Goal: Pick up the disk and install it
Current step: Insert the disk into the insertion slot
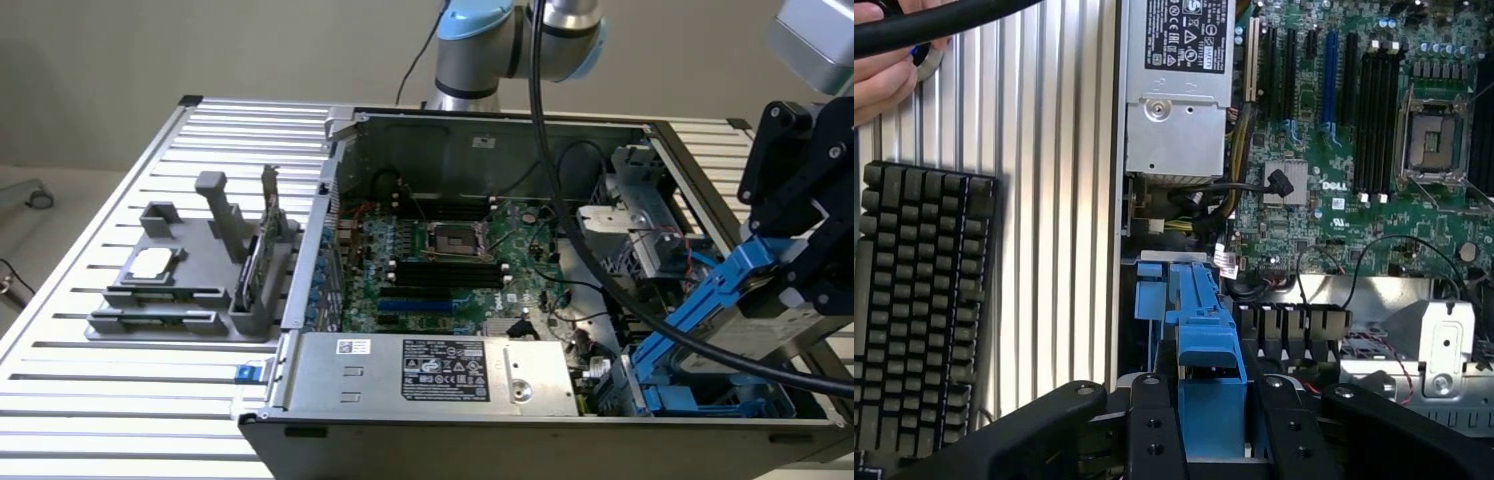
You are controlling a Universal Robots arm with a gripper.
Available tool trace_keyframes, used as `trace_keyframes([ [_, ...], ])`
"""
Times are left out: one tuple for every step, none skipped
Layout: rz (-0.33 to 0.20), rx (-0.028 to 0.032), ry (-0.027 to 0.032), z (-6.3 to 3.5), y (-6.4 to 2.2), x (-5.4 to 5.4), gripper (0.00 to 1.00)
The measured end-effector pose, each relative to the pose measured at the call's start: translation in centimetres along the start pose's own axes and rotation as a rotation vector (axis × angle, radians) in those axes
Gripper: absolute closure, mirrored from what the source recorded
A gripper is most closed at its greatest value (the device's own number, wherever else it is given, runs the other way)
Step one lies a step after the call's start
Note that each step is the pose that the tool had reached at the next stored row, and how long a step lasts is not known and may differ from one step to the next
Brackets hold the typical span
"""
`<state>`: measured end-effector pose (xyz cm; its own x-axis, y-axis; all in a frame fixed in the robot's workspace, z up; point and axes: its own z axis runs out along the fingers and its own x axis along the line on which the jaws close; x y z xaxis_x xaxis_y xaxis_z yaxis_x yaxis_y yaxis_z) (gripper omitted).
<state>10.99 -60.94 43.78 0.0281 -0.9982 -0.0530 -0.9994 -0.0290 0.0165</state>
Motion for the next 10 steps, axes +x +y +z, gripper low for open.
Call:
trace_keyframes([
  [0.000,0.0000,0.0001,0.02,0.00,0.00,0.67],
  [-0.001,-0.0001,0.0001,0.04,0.00,0.00,0.67],
  [-0.001,-0.0001,0.0002,0.05,0.00,0.00,0.67],
  [-0.002,-0.0001,0.0001,0.06,0.00,0.00,0.67],
  [-0.003,-0.0001,0.0001,0.08,0.00,0.00,0.67],
  [-0.004,-0.0002,0.0001,0.10,-0.01,0.00,0.67],
  [-0.005,-0.0002,0.0001,0.12,-0.01,0.01,0.67],
  [-0.006,-0.0003,0.0000,0.15,-0.01,0.01,0.67],
  [-0.007,-0.0003,0.0001,0.17,-0.01,0.01,0.67],
  [-0.008,-0.0004,0.0001,0.20,-0.01,0.01,0.67],
])
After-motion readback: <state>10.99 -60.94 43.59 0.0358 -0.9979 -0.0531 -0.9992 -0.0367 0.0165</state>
